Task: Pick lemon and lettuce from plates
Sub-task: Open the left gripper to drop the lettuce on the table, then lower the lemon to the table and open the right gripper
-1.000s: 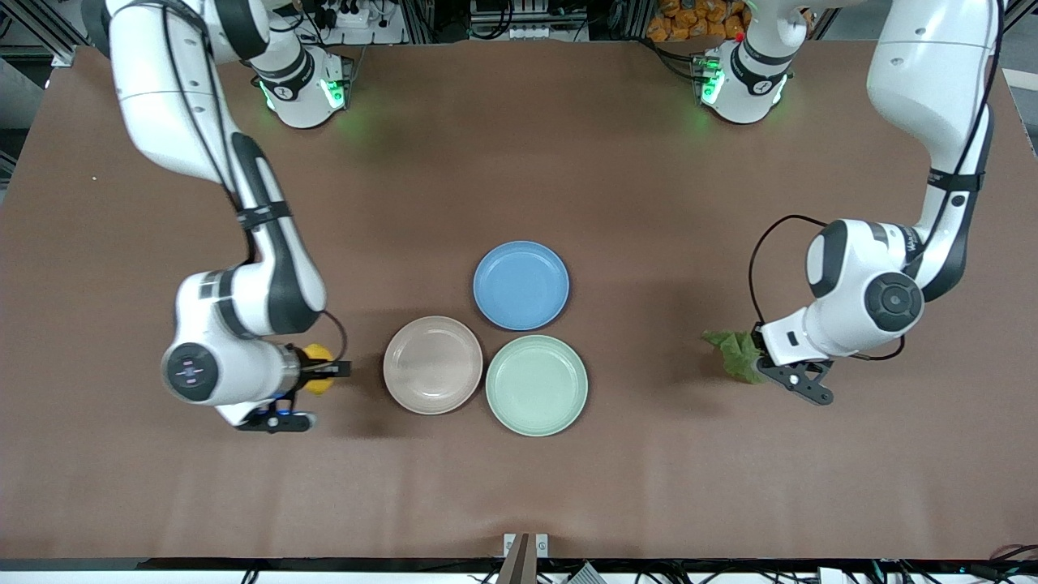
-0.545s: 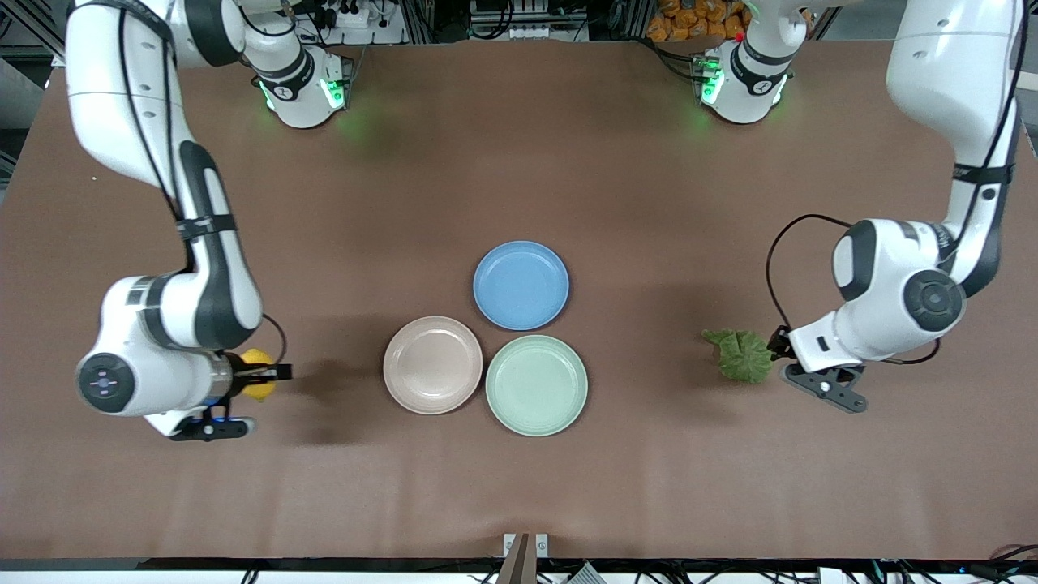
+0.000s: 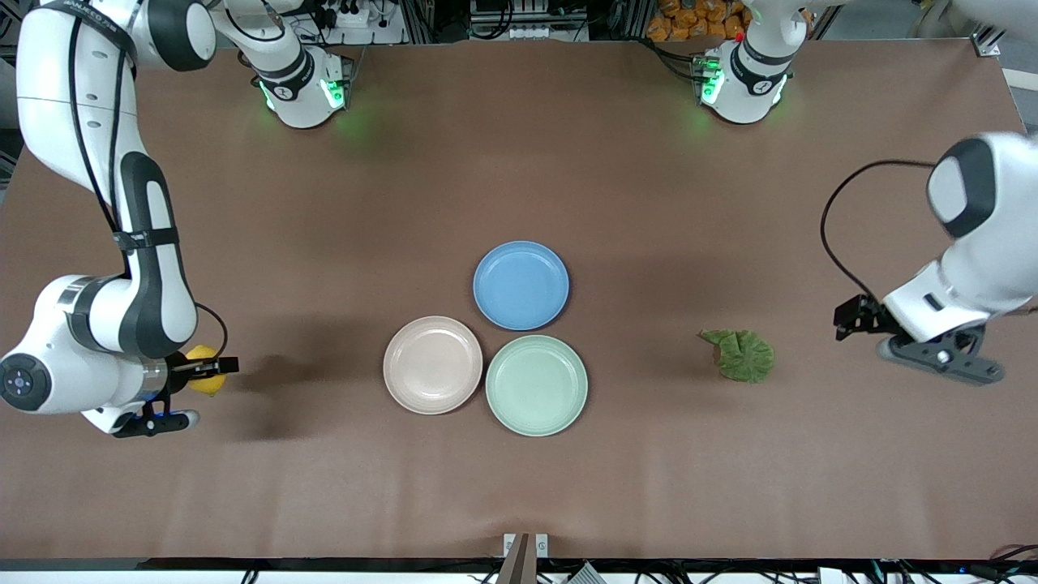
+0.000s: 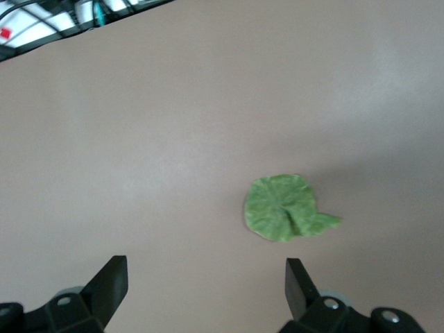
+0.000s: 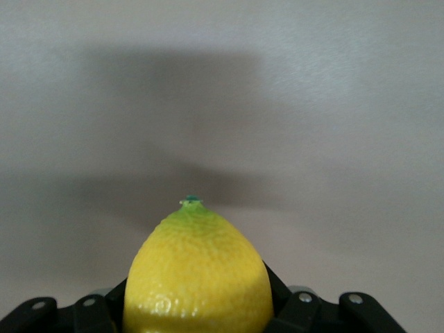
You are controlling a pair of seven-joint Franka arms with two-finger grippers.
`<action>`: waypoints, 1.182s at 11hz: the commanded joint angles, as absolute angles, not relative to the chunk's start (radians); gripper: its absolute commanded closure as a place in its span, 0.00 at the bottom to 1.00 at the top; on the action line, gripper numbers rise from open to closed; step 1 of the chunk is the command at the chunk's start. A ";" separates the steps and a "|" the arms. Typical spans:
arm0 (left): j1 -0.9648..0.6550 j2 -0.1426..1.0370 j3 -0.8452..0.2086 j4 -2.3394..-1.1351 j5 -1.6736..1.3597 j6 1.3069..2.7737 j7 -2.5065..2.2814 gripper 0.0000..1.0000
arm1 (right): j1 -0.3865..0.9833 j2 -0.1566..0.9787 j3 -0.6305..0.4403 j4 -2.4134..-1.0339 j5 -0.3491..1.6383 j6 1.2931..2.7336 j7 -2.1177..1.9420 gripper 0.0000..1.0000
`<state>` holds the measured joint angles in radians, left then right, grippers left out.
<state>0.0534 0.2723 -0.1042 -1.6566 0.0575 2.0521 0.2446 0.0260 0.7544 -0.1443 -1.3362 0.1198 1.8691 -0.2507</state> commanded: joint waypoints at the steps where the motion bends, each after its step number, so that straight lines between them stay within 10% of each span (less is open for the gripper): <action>1: 0.049 0.210 -0.150 -1.571 0.054 1.820 -0.025 0.00 | 0.018 0.553 -0.127 -1.690 0.109 2.092 -0.268 0.46; 7: 0.052 0.161 -0.153 -1.438 0.112 1.628 -0.091 0.00 | -0.002 0.381 -0.109 -2.025 0.109 2.318 -0.282 0.46; 13: 0.054 0.101 -0.156 -1.439 0.121 1.560 -0.104 0.00 | 0.000 0.437 -0.098 -2.114 0.110 2.496 -0.284 0.45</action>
<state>0.0559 0.1422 -0.1478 -1.4352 0.0898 1.5965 -0.0790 0.0201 0.4341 -0.1201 -2.0923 0.1192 2.4558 -0.2704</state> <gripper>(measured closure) 0.000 0.388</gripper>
